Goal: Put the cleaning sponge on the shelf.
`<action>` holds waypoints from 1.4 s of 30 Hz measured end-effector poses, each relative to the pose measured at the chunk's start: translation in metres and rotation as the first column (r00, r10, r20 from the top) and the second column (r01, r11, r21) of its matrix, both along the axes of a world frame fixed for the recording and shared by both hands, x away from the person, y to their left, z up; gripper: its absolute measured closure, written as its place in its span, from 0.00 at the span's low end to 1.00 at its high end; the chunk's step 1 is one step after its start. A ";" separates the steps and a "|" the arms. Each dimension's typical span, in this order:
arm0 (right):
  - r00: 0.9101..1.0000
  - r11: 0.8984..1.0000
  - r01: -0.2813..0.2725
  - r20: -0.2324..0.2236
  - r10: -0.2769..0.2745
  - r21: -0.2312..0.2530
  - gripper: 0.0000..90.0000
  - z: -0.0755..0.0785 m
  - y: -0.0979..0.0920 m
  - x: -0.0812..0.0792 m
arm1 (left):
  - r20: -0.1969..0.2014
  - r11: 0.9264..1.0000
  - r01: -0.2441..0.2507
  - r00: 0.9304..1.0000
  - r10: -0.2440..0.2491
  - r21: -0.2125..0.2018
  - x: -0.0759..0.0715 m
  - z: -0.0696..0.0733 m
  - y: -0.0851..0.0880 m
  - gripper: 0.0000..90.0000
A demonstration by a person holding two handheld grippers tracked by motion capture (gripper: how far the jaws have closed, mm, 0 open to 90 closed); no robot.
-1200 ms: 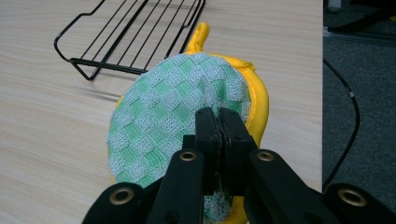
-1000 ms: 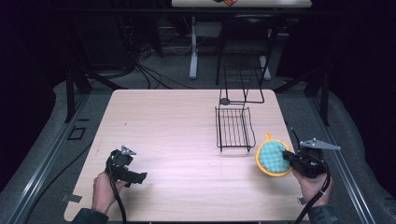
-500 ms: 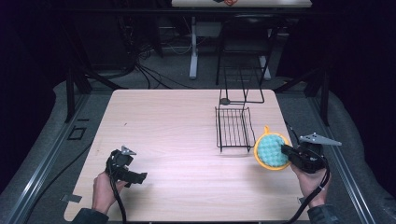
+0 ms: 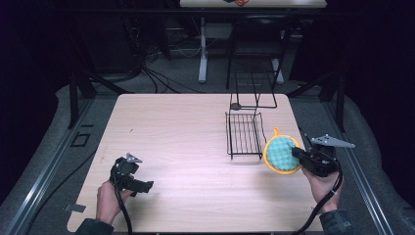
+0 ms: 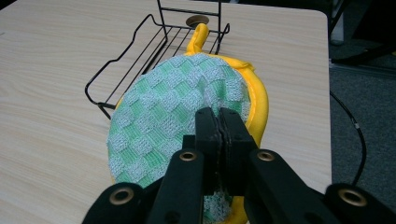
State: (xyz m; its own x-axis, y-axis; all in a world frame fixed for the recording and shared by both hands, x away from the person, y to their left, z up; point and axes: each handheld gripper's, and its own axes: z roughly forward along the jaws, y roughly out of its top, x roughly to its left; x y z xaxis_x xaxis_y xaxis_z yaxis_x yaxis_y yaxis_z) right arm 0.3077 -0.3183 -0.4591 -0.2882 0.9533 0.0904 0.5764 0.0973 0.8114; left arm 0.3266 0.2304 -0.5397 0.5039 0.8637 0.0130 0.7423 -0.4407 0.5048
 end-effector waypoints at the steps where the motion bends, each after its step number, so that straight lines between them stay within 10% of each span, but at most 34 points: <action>1: 1.000 1.000 -0.001 0.006 0.001 -0.002 0.97 0.000 0.000 0.001 | 0.000 1.000 0.000 1.000 0.000 -0.001 0.000 0.000 0.000 0.04; 42: 0.999 0.999 -0.039 0.015 0.039 0.003 0.98 0.000 0.039 0.047 | 0.006 1.000 -0.006 1.000 0.006 -0.006 0.000 0.000 0.000 0.04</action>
State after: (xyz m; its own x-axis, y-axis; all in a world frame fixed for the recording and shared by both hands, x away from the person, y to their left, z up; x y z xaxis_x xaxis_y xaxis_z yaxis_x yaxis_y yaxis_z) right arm 0.3545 -0.2796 -0.4587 -0.3265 0.9410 0.0886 0.5603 0.1172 0.8199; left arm 0.3266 0.2304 -0.5400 0.4987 0.8667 0.0109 0.7419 -0.4333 0.5117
